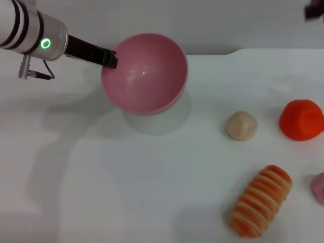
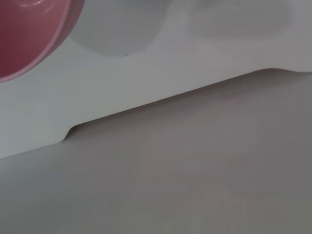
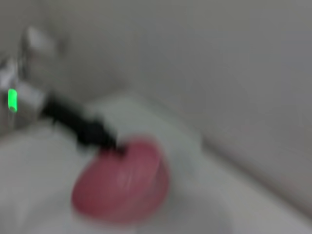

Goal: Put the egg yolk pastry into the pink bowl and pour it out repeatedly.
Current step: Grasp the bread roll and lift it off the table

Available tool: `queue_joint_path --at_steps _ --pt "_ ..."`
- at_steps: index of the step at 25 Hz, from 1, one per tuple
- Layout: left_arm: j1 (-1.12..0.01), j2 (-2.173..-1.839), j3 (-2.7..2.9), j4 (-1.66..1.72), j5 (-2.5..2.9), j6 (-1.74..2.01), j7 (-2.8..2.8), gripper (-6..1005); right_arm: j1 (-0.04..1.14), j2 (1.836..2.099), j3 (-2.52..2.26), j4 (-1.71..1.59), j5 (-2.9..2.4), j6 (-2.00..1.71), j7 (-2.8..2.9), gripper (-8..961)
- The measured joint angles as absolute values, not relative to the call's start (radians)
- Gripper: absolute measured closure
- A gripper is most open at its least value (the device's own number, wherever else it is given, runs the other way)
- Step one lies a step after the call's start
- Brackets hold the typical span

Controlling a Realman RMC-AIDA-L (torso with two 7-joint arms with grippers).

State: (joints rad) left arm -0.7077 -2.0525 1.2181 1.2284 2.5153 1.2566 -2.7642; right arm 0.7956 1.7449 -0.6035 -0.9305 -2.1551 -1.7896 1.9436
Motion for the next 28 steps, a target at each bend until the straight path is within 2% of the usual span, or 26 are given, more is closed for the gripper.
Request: queue_joint_path --at_steps 3,7,10,13,16,17,22,28 --pt "-0.718 -2.051 1.217 1.228 2.518 1.269 -2.764 959 0.861 1.761 -0.707 -0.930 -2.329 -1.820 1.958 561" --pt "-0.725 -2.050 1.216 1.227 2.521 1.280 -2.764 959 0.880 1.815 -0.896 -0.923 -2.432 -1.750 1.992 563" --pt "-0.729 -2.051 1.216 1.229 2.519 1.282 -2.763 959 0.881 1.874 -0.961 -0.930 -2.505 -1.677 2.000 565" --pt "-0.729 -2.053 1.222 1.231 2.517 1.284 -2.763 959 0.877 1.949 -0.971 -0.932 -2.613 -1.584 1.996 566" --pt "-0.731 -2.054 1.227 1.229 2.516 1.284 -2.762 959 0.869 2.011 -0.972 -0.931 -2.702 -1.490 1.994 568" --pt "-0.731 -2.055 1.229 1.228 2.516 1.284 -2.762 959 0.859 2.041 -0.977 -0.928 -2.730 -1.433 1.993 569" --pt "-0.729 -2.057 1.241 1.226 2.512 1.285 -2.761 958 0.835 2.065 -1.012 -0.918 -2.730 -1.355 1.992 571" --pt "-0.724 -2.059 1.261 1.226 2.505 1.286 -2.761 958 0.830 2.072 -1.068 -0.856 -2.692 -1.297 1.992 574"
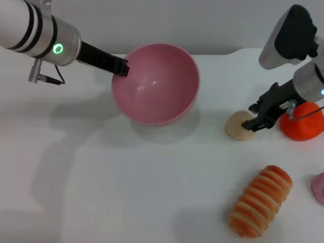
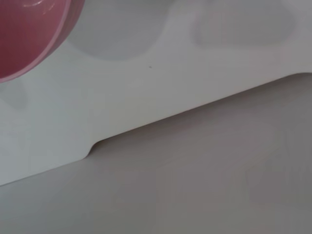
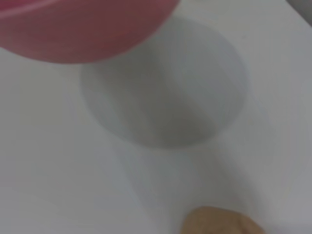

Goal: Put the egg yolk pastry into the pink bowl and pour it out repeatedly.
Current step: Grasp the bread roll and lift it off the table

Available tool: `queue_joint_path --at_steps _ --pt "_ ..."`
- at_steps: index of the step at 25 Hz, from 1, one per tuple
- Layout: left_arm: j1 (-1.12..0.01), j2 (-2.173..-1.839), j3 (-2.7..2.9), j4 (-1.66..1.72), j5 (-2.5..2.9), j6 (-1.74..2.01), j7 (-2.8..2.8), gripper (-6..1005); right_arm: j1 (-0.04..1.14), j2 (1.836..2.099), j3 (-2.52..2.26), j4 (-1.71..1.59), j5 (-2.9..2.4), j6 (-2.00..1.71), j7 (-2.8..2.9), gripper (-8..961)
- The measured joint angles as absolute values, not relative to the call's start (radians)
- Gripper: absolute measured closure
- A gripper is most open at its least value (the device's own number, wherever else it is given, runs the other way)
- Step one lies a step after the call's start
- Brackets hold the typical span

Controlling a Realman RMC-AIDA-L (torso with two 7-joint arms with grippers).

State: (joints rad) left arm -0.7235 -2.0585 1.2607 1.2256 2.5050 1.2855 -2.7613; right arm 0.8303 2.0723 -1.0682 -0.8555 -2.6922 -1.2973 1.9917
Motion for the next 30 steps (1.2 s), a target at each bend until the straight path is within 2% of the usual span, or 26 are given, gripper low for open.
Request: queue_joint_path --at_steps 20,23,30 --pt "-0.714 -2.060 1.295 1.224 2.475 1.280 -2.762 958 0.819 2.076 -1.176 -0.784 -2.675 -1.162 1.996 585" --pt "-0.712 -2.060 1.297 1.224 2.472 1.277 -2.763 958 0.817 2.076 -1.185 -0.791 -2.675 -1.159 1.995 788" --pt "-0.712 -2.059 1.297 1.223 2.471 1.276 -2.763 959 0.796 2.076 -1.182 -0.861 -2.675 -1.181 2.000 864"
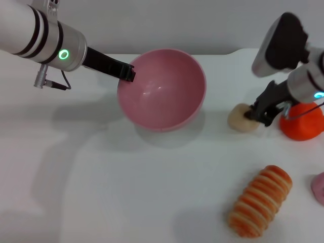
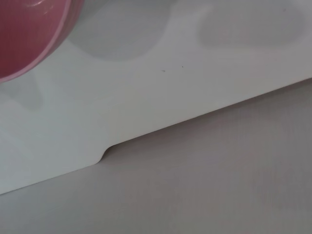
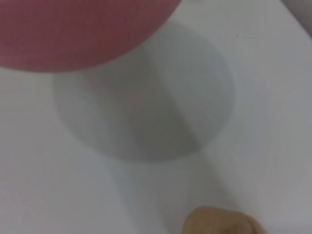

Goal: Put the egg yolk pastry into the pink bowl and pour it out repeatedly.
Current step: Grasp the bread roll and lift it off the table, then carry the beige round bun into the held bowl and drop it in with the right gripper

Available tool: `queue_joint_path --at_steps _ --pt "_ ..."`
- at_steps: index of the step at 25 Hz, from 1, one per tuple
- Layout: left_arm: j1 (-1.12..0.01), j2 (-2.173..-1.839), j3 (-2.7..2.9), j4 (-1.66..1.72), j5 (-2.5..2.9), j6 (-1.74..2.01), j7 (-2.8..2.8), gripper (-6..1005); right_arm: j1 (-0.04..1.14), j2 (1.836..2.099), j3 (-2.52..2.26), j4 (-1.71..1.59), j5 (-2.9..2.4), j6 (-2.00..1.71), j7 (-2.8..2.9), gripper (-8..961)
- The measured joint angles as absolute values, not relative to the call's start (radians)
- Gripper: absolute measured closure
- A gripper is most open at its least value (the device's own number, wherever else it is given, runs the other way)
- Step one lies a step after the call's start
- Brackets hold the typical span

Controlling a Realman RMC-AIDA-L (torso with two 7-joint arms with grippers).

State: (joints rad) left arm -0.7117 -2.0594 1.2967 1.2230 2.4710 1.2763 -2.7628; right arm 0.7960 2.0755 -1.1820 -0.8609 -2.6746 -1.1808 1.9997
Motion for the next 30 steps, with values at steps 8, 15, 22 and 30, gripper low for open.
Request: queue_joint_path --at_steps 8,15,22,30 --pt "-0.717 -2.059 1.297 1.216 2.471 1.281 -2.762 959 0.677 2.070 -1.144 -1.344 -2.649 -1.341 2.103 895" --pt "-0.720 -2.059 1.335 1.213 2.453 1.292 -2.769 958 0.673 2.071 -1.022 -1.713 -2.473 -1.504 2.099 904" --pt "-0.727 -2.062 1.383 1.213 2.418 1.286 -2.776 958 0.679 2.071 -1.096 -1.742 -2.239 -1.608 2.046 908" --pt "-0.732 -2.063 1.391 1.213 2.411 1.285 -2.778 959 0.702 2.071 -1.218 -1.583 -2.252 -1.577 1.990 842"
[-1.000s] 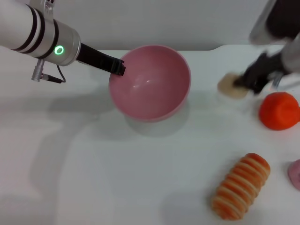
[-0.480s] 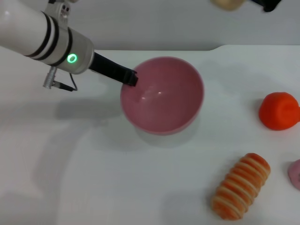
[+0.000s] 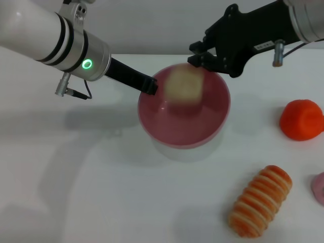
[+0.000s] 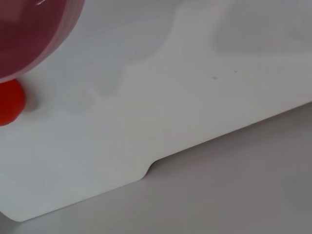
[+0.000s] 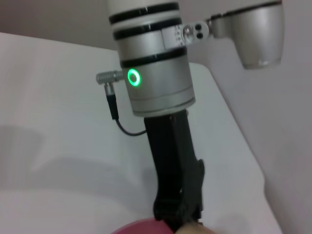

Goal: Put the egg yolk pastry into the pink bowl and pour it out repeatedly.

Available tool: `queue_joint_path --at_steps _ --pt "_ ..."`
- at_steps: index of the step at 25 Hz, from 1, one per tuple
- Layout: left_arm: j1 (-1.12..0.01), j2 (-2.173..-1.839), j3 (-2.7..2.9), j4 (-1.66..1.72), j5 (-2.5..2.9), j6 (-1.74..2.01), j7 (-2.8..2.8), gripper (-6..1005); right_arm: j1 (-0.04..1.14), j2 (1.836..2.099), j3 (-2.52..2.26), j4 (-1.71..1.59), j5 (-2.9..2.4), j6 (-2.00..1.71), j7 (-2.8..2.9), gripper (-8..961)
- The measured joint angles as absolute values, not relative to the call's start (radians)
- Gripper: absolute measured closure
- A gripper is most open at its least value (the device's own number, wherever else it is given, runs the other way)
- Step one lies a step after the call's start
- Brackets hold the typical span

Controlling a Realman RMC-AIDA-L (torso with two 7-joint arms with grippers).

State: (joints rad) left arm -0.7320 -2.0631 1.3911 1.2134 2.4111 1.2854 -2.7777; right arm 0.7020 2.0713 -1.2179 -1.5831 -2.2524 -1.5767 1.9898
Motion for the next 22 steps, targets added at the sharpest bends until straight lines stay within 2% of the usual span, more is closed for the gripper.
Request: queue_joint_path --at_steps 4,9,14,22 --pt "-0.732 -2.063 1.403 1.210 2.408 1.281 -2.778 959 0.689 2.072 -1.211 -1.565 -2.239 -1.531 1.977 727" --pt "-0.731 -2.063 1.409 1.202 2.408 1.264 -2.770 959 0.658 2.071 -1.131 -1.564 -2.151 -1.488 1.976 644" --pt "-0.721 -2.064 1.480 1.207 2.371 1.142 -2.766 959 0.577 2.067 -0.847 -1.453 -1.781 -1.436 1.876 561" --pt "-0.730 -2.066 1.689 1.181 2.308 0.801 -2.722 959 0.425 2.065 -0.621 -1.238 -1.350 -1.439 1.667 563"
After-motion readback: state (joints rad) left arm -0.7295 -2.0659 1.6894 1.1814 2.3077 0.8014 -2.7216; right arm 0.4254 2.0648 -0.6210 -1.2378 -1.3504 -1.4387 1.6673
